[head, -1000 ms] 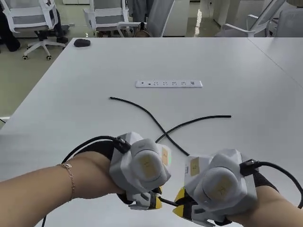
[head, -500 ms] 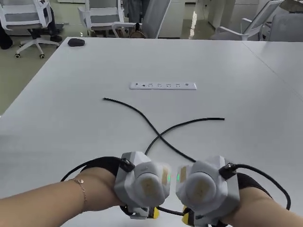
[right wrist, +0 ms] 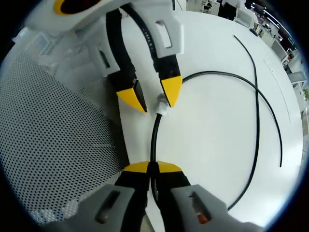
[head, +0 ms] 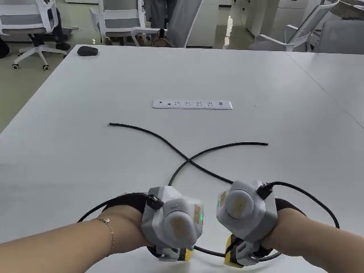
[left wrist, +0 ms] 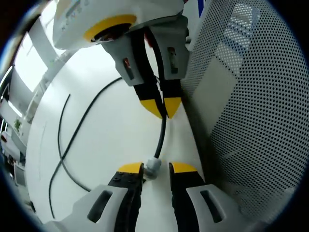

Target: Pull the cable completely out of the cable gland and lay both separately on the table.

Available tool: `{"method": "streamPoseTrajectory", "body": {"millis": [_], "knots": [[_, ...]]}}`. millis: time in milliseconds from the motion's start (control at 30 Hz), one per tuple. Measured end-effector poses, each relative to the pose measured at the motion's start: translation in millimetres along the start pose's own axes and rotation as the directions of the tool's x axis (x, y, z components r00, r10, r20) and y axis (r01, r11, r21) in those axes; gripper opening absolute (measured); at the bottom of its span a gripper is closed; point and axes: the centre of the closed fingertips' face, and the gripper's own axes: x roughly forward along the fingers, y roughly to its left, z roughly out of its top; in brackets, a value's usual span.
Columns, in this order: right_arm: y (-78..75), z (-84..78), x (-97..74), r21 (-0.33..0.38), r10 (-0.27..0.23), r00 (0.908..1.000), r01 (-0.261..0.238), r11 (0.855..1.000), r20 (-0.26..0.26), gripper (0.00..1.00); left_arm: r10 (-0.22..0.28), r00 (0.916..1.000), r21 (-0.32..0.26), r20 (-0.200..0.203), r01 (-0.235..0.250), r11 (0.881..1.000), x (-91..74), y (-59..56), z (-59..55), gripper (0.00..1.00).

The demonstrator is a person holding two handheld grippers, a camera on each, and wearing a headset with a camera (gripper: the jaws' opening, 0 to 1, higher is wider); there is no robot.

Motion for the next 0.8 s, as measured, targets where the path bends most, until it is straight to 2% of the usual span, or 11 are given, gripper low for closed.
{"method": "streamPoseTrajectory", "body": {"millis": [100, 167, 267, 333, 400, 567, 600, 633, 733, 800], "knots": [[-2.9, -2.9, 0.8, -0.001, -0.012, 0.9999, 0.012, 1.000, -0.008, 0.03, 0.021, 0.9997, 0.014, 0.011, -0.021, 1.000, -5.6, 9.0, -2.4, 0.32], [-3.2, -3.5, 1.1, 0.002, -0.013, 0.9999, 0.013, 1.000, -0.010, 0.03, 0.017, 0.9998, 0.015, 0.005, -0.017, 1.000, -5.0, 14.1, -5.4, 0.36], [-1.5, -5.8, 2.5, 0.003, -0.009, 0.9996, 0.009, 1.000, -0.029, 0.03, 0.005, 1.0000, 0.058, -0.008, -0.004, 0.998, -0.5, 17.4, -6.8, 0.36], [-0.5, -5.6, 2.6, -0.001, -0.008, 0.9996, 0.008, 1.000, -0.029, 0.03, 0.003, 0.9999, 0.060, -0.011, -0.002, 0.998, 4.0, 20.2, -7.7, 0.31], [-0.2, -6.2, 2.7, 0.010, -0.007, 0.9995, 0.007, 1.000, -0.031, 0.03, -0.024, 0.9996, 0.043, -0.014, 0.025, 0.999, 6.6, 17.9, -8.3, 0.28], [1.6, -7.6, 2.8, 0.016, -0.003, 0.9993, 0.004, 1.000, -0.038, 0.03, -0.091, 0.9958, 0.051, -0.005, 0.091, 0.995, 16.1, 9.8, -5.8, 0.30], [2.4, -8.1, 2.4, 0.018, -0.001, 0.9992, 0.001, 1.000, -0.039, 0.03, -0.114, 0.9930, 0.025, 0.031, 0.113, 0.993, 16.4, 7.1, 0.0, 0.28], [3.4, -8.0, 2.1, 0.021, 0.003, 0.9993, -0.002, 1.000, -0.038, 0.03, -0.115, 0.9929, 0.010, 0.030, 0.115, 0.993, 16.6, 9.4, -0.5, 0.28], [3.3, -7.3, 0.9, 0.037, 0.005, 0.9996, -0.004, 0.999, -0.027, 0.03, -0.168, 0.9840, -0.003, 0.060, 0.168, 0.986, 17.5, 2.0, 1.6, 0.21], [4.1, -3.8, -0.4, 0.068, 0.017, 0.9999, -0.017, 0.998, 0.003, 0.03, -0.172, 0.9828, -0.011, 0.067, 0.173, 0.985, 16.1, 1.7, 0.6, 0.18]]}}
